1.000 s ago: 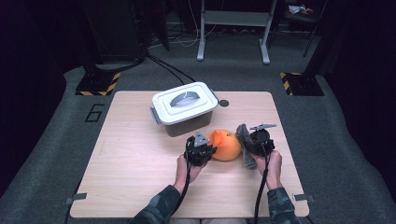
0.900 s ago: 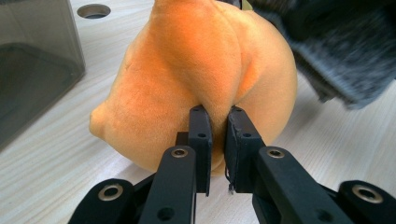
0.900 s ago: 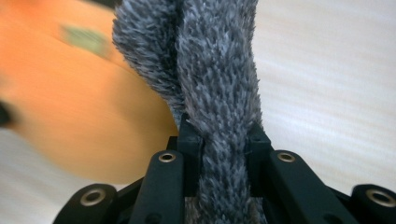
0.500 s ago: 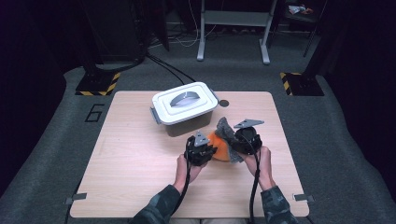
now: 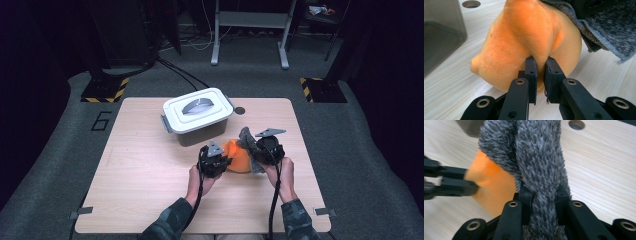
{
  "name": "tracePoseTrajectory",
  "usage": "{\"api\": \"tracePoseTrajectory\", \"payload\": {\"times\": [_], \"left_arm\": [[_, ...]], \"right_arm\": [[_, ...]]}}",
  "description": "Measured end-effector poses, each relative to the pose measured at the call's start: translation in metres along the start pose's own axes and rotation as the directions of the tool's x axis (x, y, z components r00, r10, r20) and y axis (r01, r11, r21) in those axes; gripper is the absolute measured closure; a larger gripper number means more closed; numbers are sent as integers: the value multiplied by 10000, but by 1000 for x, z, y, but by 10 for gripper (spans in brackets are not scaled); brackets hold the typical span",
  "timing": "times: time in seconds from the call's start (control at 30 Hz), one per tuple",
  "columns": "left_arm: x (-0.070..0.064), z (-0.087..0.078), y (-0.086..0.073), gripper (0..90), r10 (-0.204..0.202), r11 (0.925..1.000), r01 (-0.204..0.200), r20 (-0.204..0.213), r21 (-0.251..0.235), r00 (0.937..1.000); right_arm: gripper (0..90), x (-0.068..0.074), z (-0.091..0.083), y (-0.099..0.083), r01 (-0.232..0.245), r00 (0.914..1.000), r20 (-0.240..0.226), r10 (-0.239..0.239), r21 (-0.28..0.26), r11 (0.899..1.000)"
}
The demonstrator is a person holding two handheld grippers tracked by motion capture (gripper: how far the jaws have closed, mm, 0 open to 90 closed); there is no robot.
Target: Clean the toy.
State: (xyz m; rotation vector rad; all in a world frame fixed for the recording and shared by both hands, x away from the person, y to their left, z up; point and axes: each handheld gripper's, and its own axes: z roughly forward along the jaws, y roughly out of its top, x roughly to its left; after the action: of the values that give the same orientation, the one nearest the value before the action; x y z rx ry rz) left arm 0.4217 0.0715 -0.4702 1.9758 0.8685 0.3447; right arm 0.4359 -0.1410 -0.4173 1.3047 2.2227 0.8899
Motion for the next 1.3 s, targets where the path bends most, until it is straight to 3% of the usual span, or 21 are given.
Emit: {"api": "tracePoseTrajectory", "payload": {"times": [0.13,0.17,0.3,0.5,0.57,0.63,0.77,0.87,0.9,0.93,1.0,1.17,1.27,1.3], "left_arm": [[-1,1,0,817,12,10000,-12,22,-8,10000],[-2,1,0,817,4,10000,-4,14,-40,10000],[-2,1,0,817,10,10000,-10,29,-13,10000],[-2,1,0,817,-12,10000,12,4,-31,10000],[-1,1,0,817,-19,10000,19,33,-30,10000],[-1,1,0,817,-9,10000,9,42,-53,10000],[-3,0,0,817,76,9999,-76,7,-79,10000],[-2,0,0,817,73,9999,-73,-12,-89,10000],[-2,0,0,817,85,9999,-85,-9,-92,10000],[-2,0,0,817,85,9999,-85,-9,-92,10000],[-3,0,0,817,98,9999,-98,4,-105,10000],[-4,0,1,816,158,9998,-158,-7,-144,9999],[-4,0,1,816,149,9998,-149,14,-158,9999],[-4,0,1,816,107,9998,-107,24,-164,9999]], "right_arm": [[743,-10,5,-6,-290,9996,6,290,166,9994],[743,-15,8,-9,-545,9985,55,543,315,9980],[743,-24,15,-15,-705,9974,173,697,499,9963],[743,-37,31,-27,-1250,9916,451,1208,1049,9866],[742,-38,38,-32,-1569,9873,494,1512,1445,9770],[742,-43,45,-37,-1470,9889,449,1416,1597,9762],[743,-45,41,-37,-1621,9865,488,1564,1512,9751],[743,-44,32,-34,-1652,9859,503,1599,1318,9774],[743,-41,20,-28,-1406,9894,495,1365,920,9858],[743,-41,20,-28,-1406,9894,495,1365,920,9858],[743,-32,3,-17,-1184,9920,486,1163,425,9921],[742,-9,-20,3,-477,9989,-53,476,-373,9982],[742,2,-23,9,-247,9993,-281,232,-543,9982],[741,11,-21,14,63,9981,-605,-98,-574,9983]]}}
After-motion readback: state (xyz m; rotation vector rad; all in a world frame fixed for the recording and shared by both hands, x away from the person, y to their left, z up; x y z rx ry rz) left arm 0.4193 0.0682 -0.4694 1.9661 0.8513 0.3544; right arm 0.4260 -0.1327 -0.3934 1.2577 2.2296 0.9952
